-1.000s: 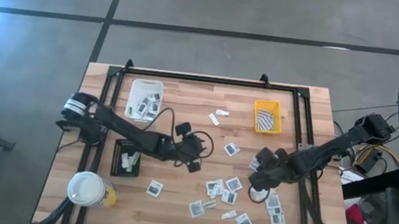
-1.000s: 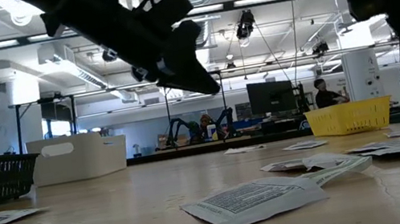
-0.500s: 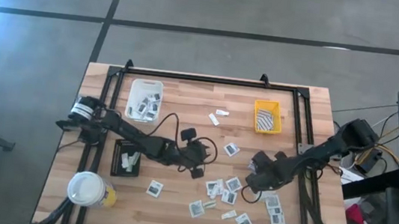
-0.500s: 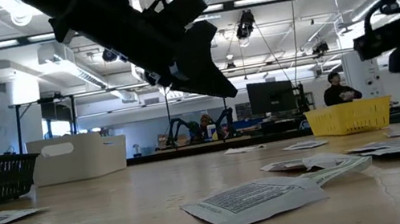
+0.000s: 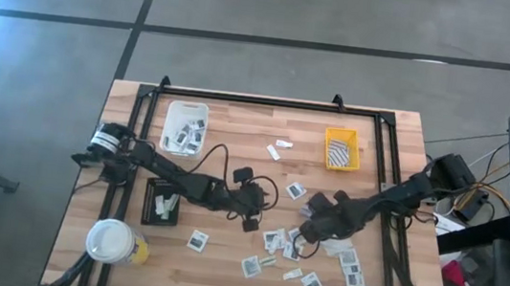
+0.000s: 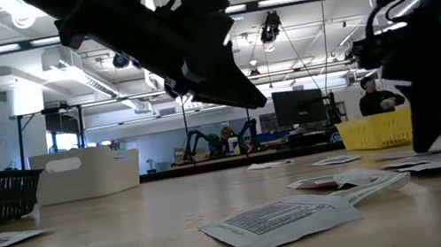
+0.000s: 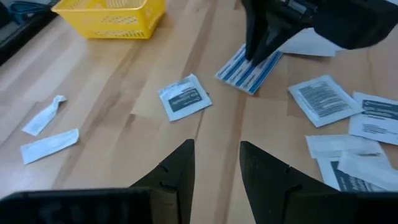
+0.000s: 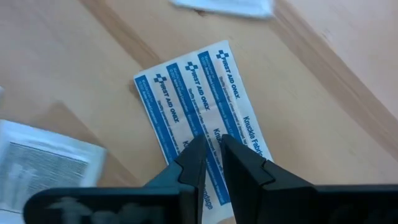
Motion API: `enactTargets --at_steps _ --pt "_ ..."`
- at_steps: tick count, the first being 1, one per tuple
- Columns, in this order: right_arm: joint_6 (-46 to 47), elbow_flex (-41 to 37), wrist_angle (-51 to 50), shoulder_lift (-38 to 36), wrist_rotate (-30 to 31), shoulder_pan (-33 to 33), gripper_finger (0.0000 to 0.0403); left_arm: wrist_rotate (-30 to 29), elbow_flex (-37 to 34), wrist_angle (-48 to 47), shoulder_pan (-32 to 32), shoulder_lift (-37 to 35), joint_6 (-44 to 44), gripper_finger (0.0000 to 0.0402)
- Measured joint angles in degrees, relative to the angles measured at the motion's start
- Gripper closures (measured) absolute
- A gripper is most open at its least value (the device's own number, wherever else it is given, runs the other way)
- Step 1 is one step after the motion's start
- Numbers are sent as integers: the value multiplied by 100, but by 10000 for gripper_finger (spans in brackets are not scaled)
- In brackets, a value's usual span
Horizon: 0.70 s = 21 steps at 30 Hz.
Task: Pick & Place First Aid Supplies
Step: Put the blue bandage pack into the yellow bin
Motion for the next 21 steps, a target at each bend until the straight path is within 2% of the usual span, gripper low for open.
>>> enactTargets --at_steps 9,17,21 --pt "-823 91 1437 635 107 -283 351 60 -40 2 4 0 -125 280" --pt "-1513 529 1495 741 -71 -326 351 136 -209 87 4 0 -299 280" --pt "-1624 592 1522 756 -105 -396 351 298 -326 510 4 43 -301 280"
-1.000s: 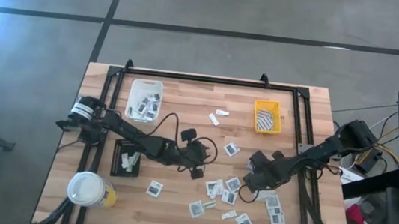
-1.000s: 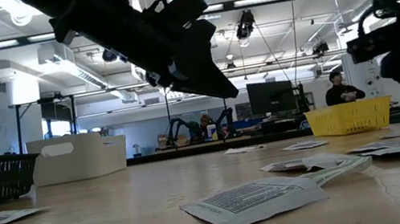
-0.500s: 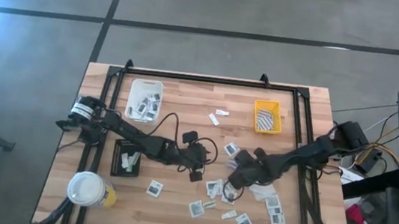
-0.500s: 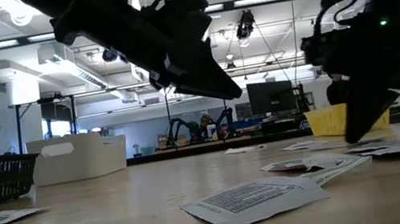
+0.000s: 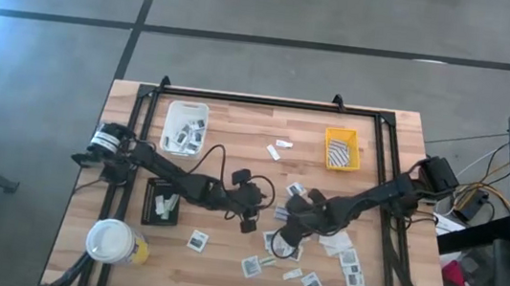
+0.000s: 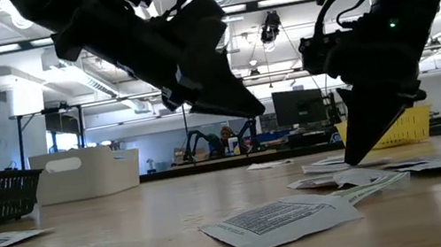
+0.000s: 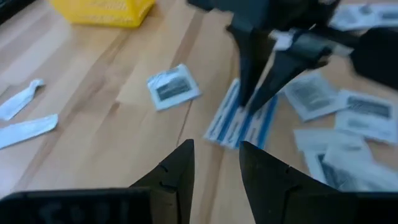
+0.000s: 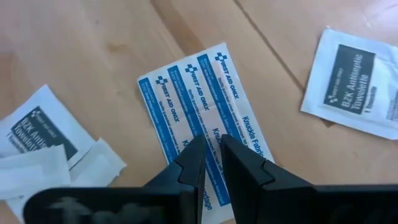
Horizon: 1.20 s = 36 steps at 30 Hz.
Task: Pick & Place First Aid Supplies
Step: Put the blue bandage pack into the yellow bin
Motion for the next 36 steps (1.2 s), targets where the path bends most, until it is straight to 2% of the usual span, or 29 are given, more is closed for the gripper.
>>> enactTargets --at_steps 5,12,22,36 --pt "0 3 32 -1 28 -24 351 364 -41 709 2 327 63 280" --pt "-80 2 139 -4 -137 -33 351 364 42 1558 9 880 311 280" --pt "-142 14 231 -9 -177 -47 351 362 380 1532 181 1522 80 293" --pt "-265 63 114 -65 -173 -43 351 344 392 716 205 1485 -662 314"
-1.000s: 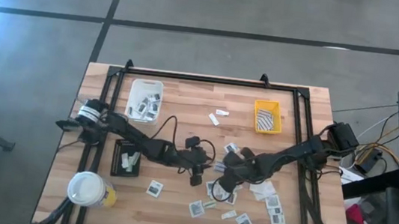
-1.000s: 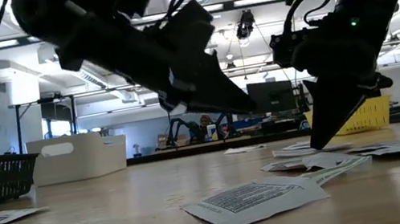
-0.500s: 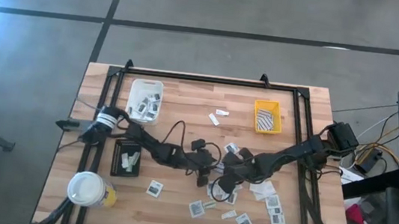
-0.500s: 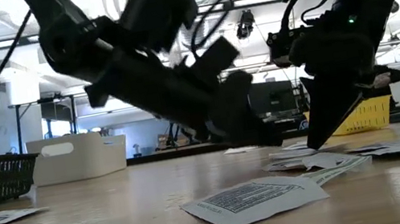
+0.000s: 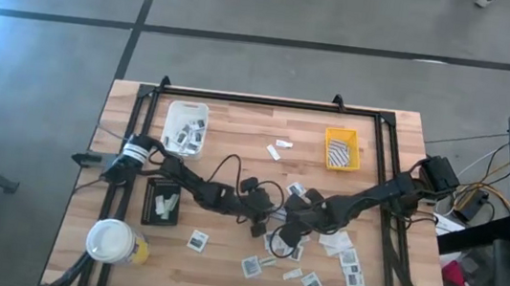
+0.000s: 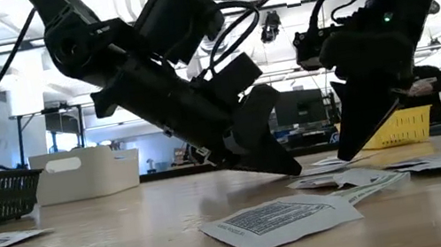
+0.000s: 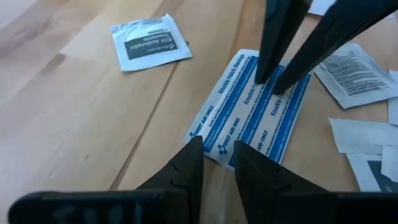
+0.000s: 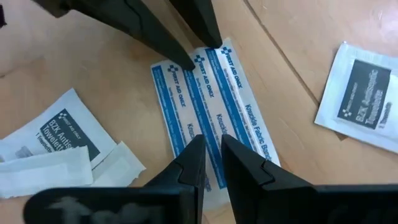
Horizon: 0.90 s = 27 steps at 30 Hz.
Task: Pick & Place First Aid Supplies
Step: Put the blue bandage pack into the yellow bin
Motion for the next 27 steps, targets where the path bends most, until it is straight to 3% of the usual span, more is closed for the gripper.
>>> enactTargets --at_steps 7,16,22,27 --pt "-16 22 -513 -632 6 77 351 150 -4 -189 2 -5 -385 314" --pt "808 -259 -1032 -1644 64 580 351 172 -4 -250 2 -1 -616 314" --pt "2044 -667 -907 -1718 -8 698 351 173 -9 -250 2 6 -1005 314" --pt "2399 -764 -805 -1718 -300 702 350 173 -13 -247 0 10 -1377 314"
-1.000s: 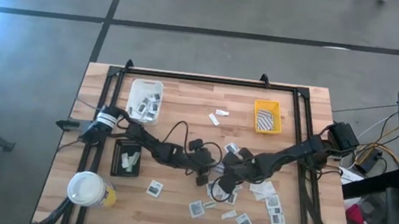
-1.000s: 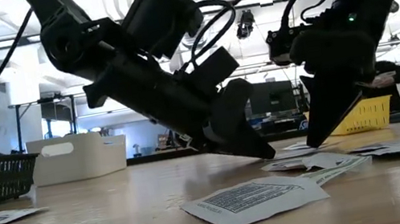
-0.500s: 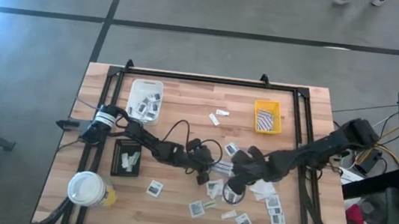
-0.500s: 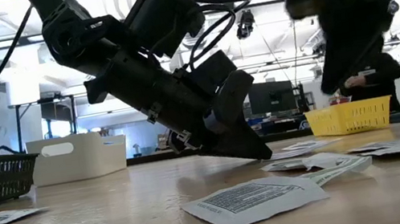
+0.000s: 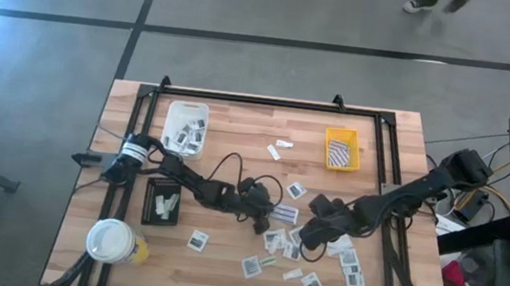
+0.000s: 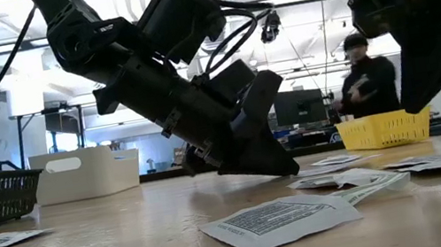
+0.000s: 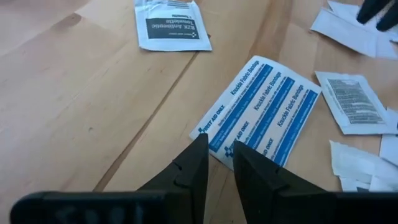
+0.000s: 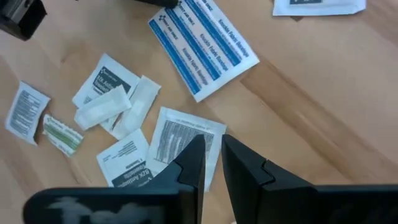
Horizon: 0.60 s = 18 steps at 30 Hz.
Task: Pick & Place First Aid Supplies
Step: Put the blue bandage pack into the yellow bin
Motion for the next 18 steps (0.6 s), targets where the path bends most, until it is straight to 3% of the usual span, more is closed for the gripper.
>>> enactTargets --at_steps 9,18 --pt "167 -116 399 11 -256 -244 313 20 -7 -23 0 0 -289 314" --pt "1267 -842 1730 13 -303 -504 282 48 -7 -378 -11 0 -508 314"
